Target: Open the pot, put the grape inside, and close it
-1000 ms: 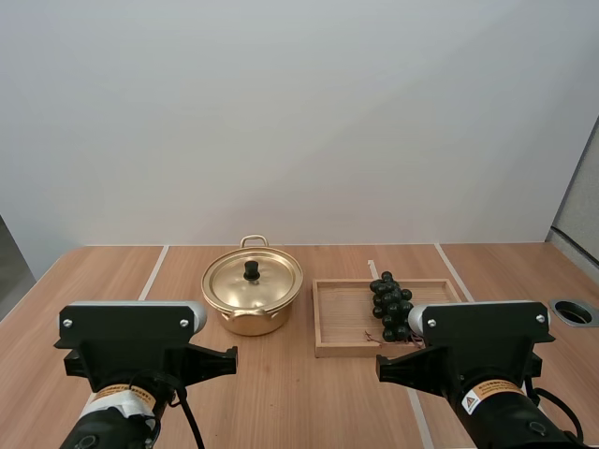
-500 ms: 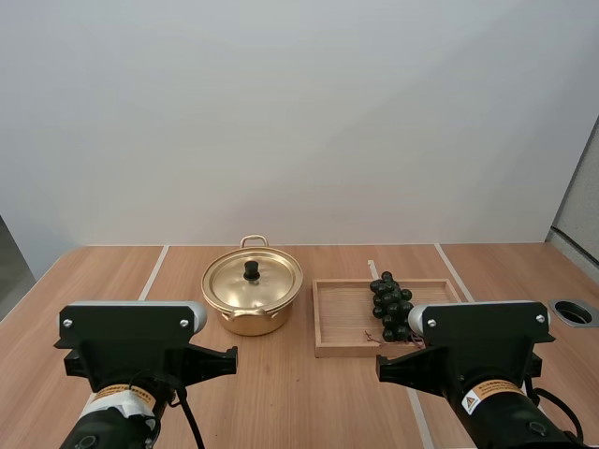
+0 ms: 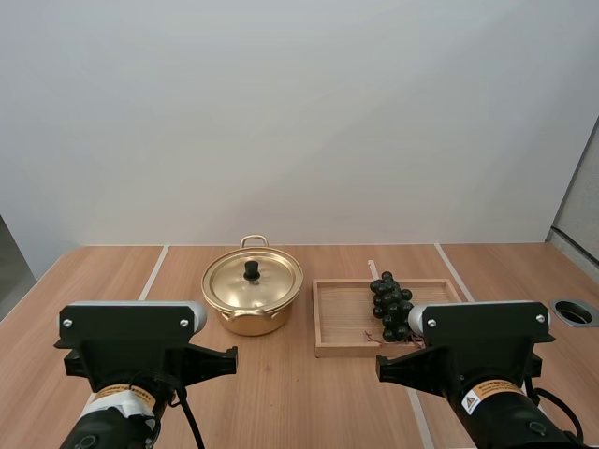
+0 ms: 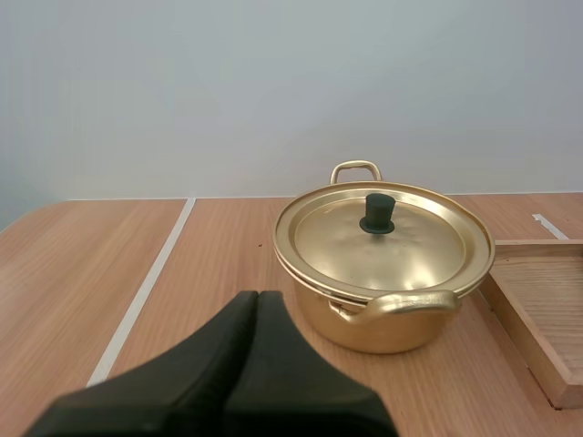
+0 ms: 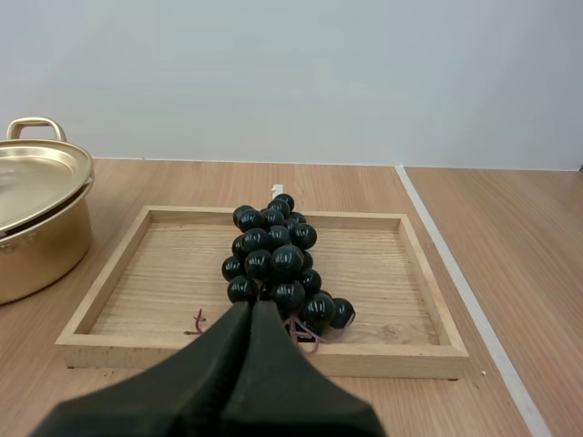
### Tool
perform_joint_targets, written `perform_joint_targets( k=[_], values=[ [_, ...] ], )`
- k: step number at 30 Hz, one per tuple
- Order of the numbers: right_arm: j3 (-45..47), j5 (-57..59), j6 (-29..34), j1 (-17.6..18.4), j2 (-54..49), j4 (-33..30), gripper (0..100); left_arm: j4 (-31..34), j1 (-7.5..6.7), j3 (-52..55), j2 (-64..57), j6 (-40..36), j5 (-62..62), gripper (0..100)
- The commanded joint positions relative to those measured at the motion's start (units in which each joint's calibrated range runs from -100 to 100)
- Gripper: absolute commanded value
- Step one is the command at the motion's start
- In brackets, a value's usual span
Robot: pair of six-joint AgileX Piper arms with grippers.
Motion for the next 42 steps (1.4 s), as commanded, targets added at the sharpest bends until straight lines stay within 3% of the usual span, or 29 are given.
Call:
perform_joint_targets(
  k=[1,30,37,42],
  values=[
    [0.00,-0.07,0.54,0.11,-0.34,0.00,0,-0.85,0.03,0.00,-0.35,-0.32,-1.86,0],
    [0.00,-0.07,0.54,0.11,-0.34,0.00,0,-0.85,0.03,0.00,-0.35,-0.32,-3.05,0],
    [0.00,-20.58,0.54,0.11,-0.34,0.00,0,-0.85,0.03,-1.54,-0.35,0.11,-18.93,0],
    [-3.45,-21.91,0.54,0.11,-0.34,-0.74,0,-0.85,0.03,-8.66,-0.35,0.11,-24.69,0]
  ],
)
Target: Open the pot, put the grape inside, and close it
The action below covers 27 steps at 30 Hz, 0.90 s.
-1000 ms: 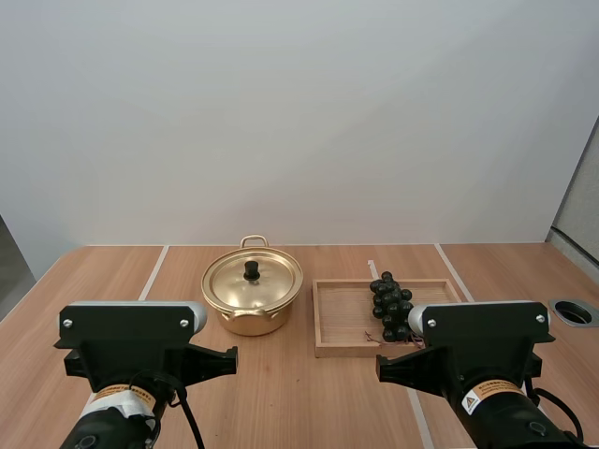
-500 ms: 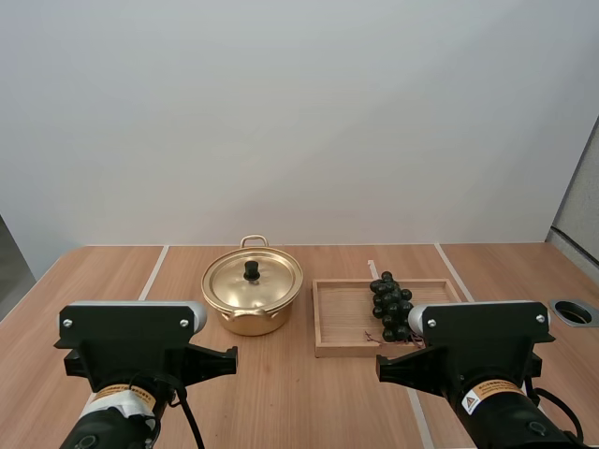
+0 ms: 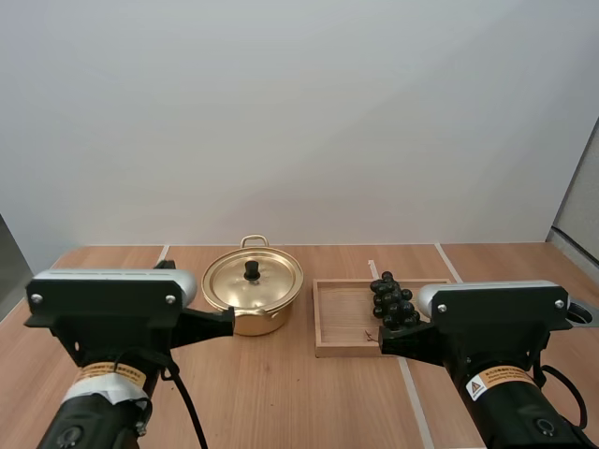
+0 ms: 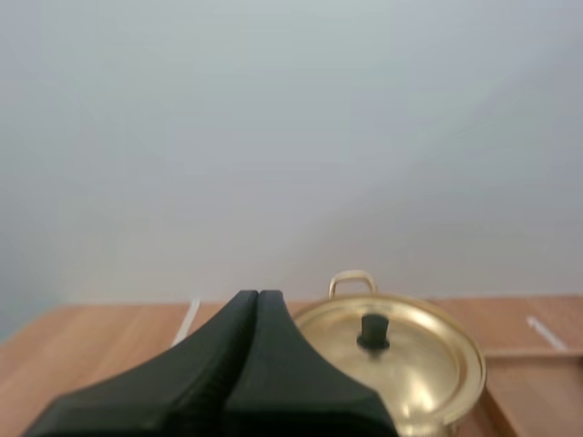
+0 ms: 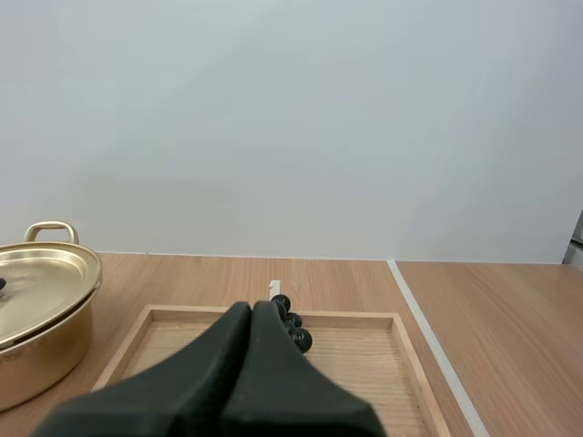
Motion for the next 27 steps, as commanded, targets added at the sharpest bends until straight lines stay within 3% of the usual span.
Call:
perform_joint_targets(
  k=[1,7,13,24,27],
  values=[
    [-3.83,-2.79,0.54,0.11,-0.34,-0.74,0,-0.85,0.03,-5.36,-0.35,0.11,-5.55,0],
    [-16.21,2.22,0.54,0.11,-0.34,-1.15,0,-0.85,0.03,-16.60,-0.35,0.11,-2.19,0],
    [-28.55,14.98,0.54,0.11,0.45,-1.25,0,-0.85,0.03,-29.09,4.34,0.11,15.38,0],
    [-55.47,38.01,0.54,0.11,23.14,-1.25,0,-0.85,0.03,-53.49,23.07,0.45,43.16,0],
    [-63.36,45.47,0.54,0.11,29.81,-1.25,0,-1.40,0.03,-59.36,28.99,4.02,52.14,0]
  ],
)
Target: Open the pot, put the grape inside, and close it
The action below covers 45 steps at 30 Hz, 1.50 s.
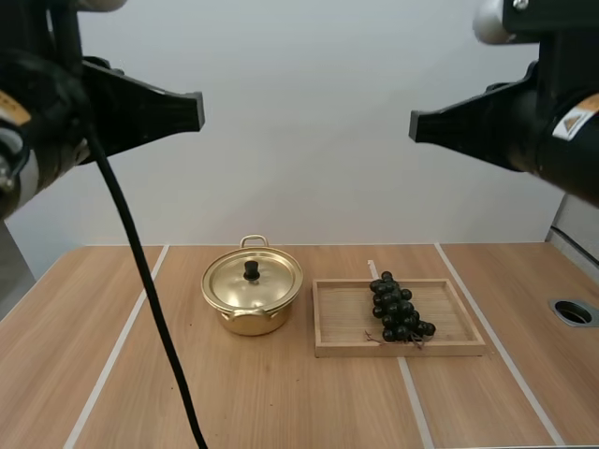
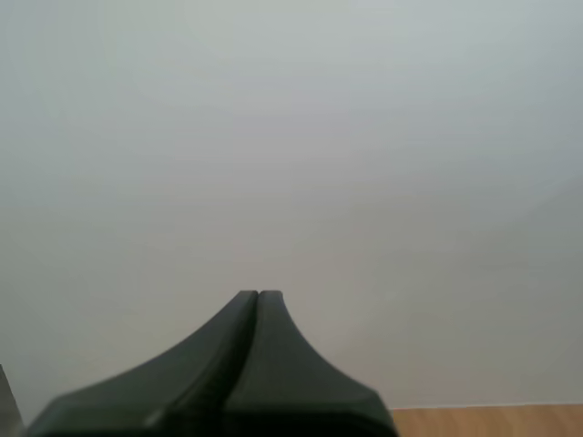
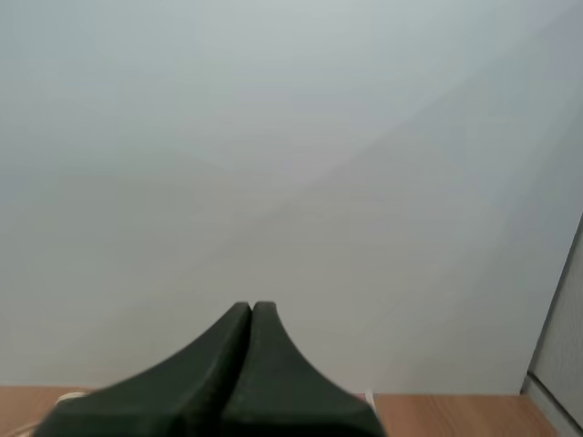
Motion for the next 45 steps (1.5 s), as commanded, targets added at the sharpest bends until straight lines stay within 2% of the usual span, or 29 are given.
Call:
perform_joint_targets(
  k=[1,4,9,12,14,23,34,37,40,45],
  values=[
    [-7.17,7.95,0.17,0.11,5.88,-0.45,0,-1.84,0.03,-5.45,5.94,4.25,9.94,0],
    [-13.11,14.29,0.17,0.11,12.52,-0.45,0,-7.02,0.03,-9.84,11.36,10.60,19.04,0],
    [-20.04,23.62,0.17,0.11,21.95,-0.45,0,-21.57,0.03,-14.61,20.06,24.56,33.51,0],
    [-23.09,30.07,-0.17,0.11,26.88,-0.45,0,-28.20,0.03,-14.95,24.58,29.25,39.60,0],
    [-24.54,33.80,-2.36,0.11,30.51,0.02,0,-30.14,0.03,-14.95,27.26,30.97,42.14,0],
    [-25.84,43.76,-16.87,0.11,40.57,6.14,0,-28.84,0.03,-14.95,41.11,31.61,43.13,0],
    [-25.84,38.56,-16.68,0.11,41.75,7.49,0,-27.42,0.03,-14.80,48.04,32.87,28.79,0],
    [-25.84,36.24,-16.68,0.11,41.75,7.89,0,-27.14,0.03,-14.80,48.04,33.21,18.12,0],
    [-25.84,32.30,-16.68,0.11,41.75,7.89,0,-23.56,0.03,-14.80,48.04,33.30,9.84,0],
    [-25.84,32.29,-16.68,0.11,41.75,7.89,0,-17.86,0.03,-14.80,48.04,34.50,7.99,0]
  ],
)
